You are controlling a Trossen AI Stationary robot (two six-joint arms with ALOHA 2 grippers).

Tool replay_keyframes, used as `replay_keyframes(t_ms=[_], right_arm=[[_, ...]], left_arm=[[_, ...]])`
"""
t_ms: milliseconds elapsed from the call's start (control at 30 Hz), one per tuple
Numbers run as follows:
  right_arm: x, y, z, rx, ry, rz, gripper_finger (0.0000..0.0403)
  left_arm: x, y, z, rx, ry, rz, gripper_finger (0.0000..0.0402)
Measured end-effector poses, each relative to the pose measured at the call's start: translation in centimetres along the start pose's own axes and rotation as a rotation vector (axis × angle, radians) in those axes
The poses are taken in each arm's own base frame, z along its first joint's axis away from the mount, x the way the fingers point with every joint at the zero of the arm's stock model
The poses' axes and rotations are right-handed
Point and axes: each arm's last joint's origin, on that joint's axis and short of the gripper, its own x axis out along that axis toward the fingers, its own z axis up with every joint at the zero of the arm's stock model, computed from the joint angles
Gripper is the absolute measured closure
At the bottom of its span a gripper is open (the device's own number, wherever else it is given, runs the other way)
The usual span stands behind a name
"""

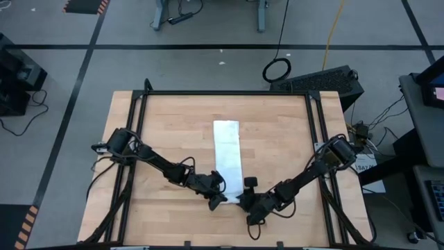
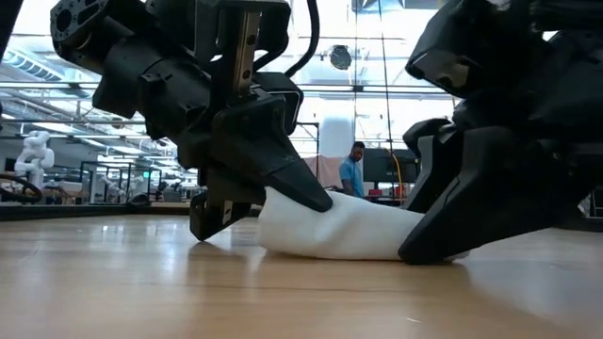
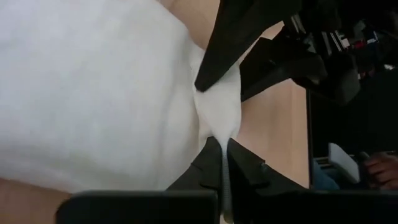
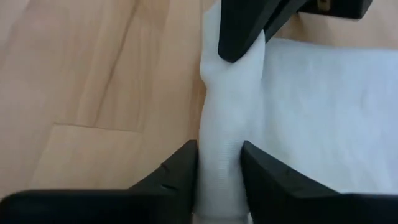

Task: Roll napkin
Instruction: Roll the white table napkin

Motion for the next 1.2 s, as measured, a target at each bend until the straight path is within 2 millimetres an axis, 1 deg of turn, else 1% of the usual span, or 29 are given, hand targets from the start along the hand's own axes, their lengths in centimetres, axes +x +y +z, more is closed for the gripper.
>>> replay_keyframes(t_ms=[100,233,333,433,467,533,600,667,767,833,933,1067,1200], right_arm=[[0.1,-0.3,0.0,0.046,0.026,0.027,0.0323],[0.3,-0.6,0.2,0.098,0.045,0.059,0.0351],[0.3,-0.6,0.2,0.117,0.052,0.073,0.0366],[0.4,-0.7,0.1,0.139,0.057,0.072,0.0374],[0.4,-0.7,0.2,0.154,0.060,0.075,0.0375],[0.5,-0.9,0.2,0.172,0.067,0.080,0.0376],[0.6,-1.0,0.2,0.178,0.073,0.094,0.0377],[0.6,-1.1,0.3,0.181,0.073,0.102,0.0377],[0.8,-1.3,0.4,0.192,0.079,0.128,0.0377],[0.9,-1.5,0.5,0.201,0.083,0.147,0.0377],[1.2,-2.0,0.7,0.220,0.093,0.180,0.0378],[1.5,-2.8,1.0,0.288,0.126,0.227,0.0378],[1.8,-3.4,1.1,0.332,0.152,0.271,0.0378]], left_arm=[[0.0,-0.1,0.1,0.049,-0.015,-0.011,0.0365],[-0.8,-0.3,0.3,0.134,0.018,0.030,0.0301],[-2.4,-0.5,0.5,0.193,0.078,0.104,0.0256],[-4.6,-1.1,1.0,0.241,0.112,0.179,0.0227],[-5.2,-1.4,1.0,0.270,0.101,0.197,0.0222],[-5.9,-2.9,0.9,0.378,0.015,0.195,0.0217],[-6.0,-4.8,-0.1,0.531,-0.081,0.168,0.0215],[-5.6,-6.2,-1.8,0.674,-0.153,0.173,0.0214],[-4.2,-6.7,-4.2,0.777,-0.214,0.186,0.0203],[-3.3,-6.7,-5.3,0.800,-0.267,0.203,0.0182],[-1.9,-6.6,-7.0,0.881,-0.307,0.253,0.0140],[-0.1,-6.2,-8.0,0.960,-0.298,0.279,0.0094],[1.2,-5.8,-8.3,1.025,-0.294,0.345,0.0087]])
